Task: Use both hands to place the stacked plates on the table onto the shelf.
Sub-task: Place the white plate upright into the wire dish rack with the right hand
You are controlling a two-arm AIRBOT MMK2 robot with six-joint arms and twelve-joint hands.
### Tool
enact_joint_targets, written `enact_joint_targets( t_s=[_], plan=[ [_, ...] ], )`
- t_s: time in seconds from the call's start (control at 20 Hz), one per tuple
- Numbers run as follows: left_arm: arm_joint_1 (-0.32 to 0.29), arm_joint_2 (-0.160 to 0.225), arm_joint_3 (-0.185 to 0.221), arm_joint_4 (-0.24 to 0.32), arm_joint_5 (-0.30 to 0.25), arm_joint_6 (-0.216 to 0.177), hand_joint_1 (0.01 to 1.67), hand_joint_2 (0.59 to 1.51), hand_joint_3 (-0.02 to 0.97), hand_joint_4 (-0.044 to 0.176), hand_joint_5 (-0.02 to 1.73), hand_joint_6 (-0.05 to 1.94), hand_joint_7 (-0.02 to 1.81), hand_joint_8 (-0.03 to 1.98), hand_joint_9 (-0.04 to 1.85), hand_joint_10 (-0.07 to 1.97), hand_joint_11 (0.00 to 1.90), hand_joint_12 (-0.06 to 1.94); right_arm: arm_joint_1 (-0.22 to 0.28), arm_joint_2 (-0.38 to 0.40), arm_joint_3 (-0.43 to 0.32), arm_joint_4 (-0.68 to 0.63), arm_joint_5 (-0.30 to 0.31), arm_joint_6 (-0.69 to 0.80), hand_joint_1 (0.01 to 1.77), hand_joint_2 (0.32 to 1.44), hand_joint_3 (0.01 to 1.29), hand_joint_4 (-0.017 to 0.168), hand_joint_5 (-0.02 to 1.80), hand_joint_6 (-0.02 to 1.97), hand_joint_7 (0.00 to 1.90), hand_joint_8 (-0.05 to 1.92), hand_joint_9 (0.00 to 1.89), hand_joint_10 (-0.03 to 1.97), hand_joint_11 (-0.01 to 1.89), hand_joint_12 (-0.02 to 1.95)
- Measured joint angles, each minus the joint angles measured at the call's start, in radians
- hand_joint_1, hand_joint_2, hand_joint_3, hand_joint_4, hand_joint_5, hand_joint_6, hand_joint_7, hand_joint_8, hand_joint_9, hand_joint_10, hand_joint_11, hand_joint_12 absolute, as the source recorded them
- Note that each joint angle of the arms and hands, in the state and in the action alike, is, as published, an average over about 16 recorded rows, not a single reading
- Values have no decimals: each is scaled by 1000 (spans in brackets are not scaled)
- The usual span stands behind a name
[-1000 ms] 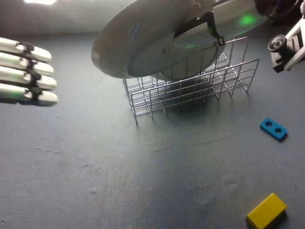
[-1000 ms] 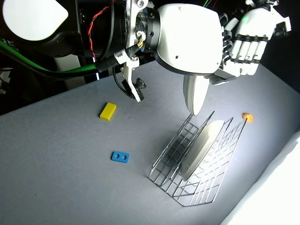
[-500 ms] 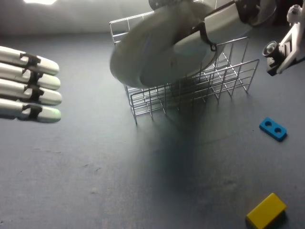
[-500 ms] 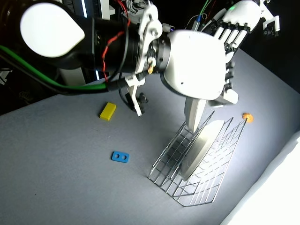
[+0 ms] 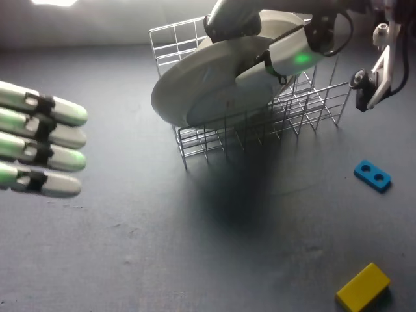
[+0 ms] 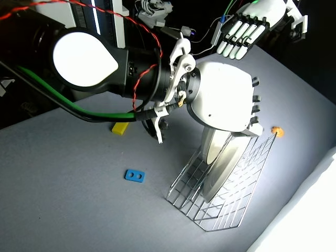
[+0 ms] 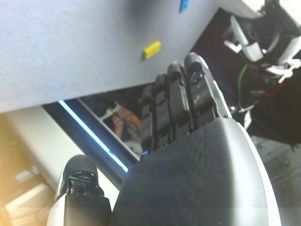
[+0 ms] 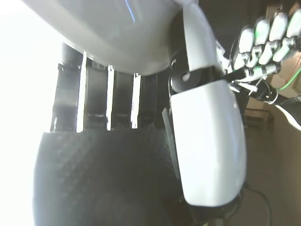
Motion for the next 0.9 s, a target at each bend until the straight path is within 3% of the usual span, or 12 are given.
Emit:
enact_joint_targets(
  t_s=[0.3,0.45,0.9],
  plan=[
    [0,-4,-35,-52,-32,0,17,1126,9,1,246,18,234,-2,213,14,129,121,-32,-35,51,3,4,-36,1170,1070,11,13,851,1159,869,1112,714,1033,410,1650],
    [1,-6,-51,-67,-37,1,17,1126,9,1,246,17,233,-2,212,13,132,122,-48,-48,70,5,10,-56,1158,1073,11,9,836,1113,860,996,697,999,400,1653],
    [-3,-8,-72,-53,-31,1,17,1126,9,1,243,18,230,-3,212,13,135,122,-83,-68,96,10,38,-100,1067,1041,11,-4,723,734,810,522,585,861,284,1640]
  ],
)
